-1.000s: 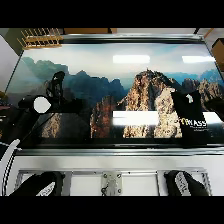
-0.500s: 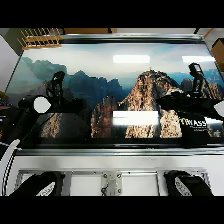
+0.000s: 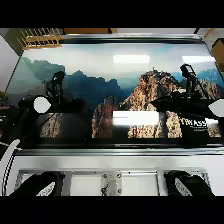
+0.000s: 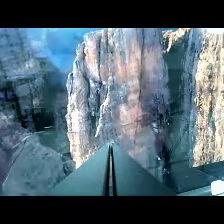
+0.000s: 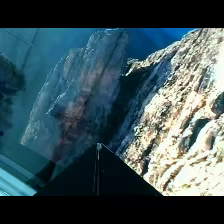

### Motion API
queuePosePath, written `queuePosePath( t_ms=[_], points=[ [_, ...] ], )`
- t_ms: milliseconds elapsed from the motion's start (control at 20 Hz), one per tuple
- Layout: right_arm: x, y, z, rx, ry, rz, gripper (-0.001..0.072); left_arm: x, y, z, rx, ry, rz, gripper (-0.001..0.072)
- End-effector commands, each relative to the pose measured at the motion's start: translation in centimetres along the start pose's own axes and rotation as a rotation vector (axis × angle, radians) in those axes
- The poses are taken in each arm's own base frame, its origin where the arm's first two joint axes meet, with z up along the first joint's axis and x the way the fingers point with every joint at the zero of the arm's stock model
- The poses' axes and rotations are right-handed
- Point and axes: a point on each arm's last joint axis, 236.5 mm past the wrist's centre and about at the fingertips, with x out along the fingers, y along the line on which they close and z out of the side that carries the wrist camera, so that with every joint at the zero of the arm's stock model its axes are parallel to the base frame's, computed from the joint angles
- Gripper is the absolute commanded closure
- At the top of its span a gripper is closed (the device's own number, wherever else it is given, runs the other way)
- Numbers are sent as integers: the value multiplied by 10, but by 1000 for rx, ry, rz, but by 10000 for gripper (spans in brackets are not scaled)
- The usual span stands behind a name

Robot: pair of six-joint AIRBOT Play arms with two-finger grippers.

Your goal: Fold the clothes and pants, and hang the long-sleeved shirts on hangers.

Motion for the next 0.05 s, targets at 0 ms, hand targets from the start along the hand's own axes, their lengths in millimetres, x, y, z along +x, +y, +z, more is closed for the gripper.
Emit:
queuePosePath(
  t_ms=[0],
  points=[
    [0, 1, 0, -2, 0, 2, 692, 0, 0, 0, 2, 0, 0, 702]
  ],
)
